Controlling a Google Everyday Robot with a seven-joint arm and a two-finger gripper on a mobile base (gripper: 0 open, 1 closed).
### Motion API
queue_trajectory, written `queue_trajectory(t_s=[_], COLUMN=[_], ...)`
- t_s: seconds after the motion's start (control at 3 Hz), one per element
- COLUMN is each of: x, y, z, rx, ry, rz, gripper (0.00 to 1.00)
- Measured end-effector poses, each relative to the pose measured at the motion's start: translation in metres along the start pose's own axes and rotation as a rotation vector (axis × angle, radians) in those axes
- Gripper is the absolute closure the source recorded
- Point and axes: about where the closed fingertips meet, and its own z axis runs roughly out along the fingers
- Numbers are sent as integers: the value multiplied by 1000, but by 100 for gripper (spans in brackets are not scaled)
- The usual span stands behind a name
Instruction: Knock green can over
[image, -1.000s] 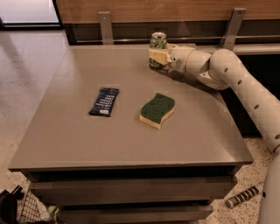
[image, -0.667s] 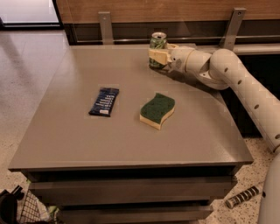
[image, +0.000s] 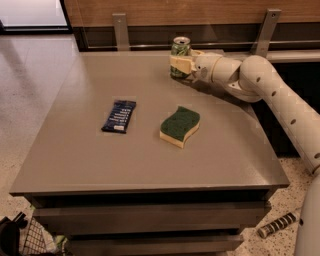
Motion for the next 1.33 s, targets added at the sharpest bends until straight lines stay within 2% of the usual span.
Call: queue_trajectory(t_s=[1.33], x=[0], y=[0], z=[0], rx=[0], ry=[1], rz=[0], gripper=[100])
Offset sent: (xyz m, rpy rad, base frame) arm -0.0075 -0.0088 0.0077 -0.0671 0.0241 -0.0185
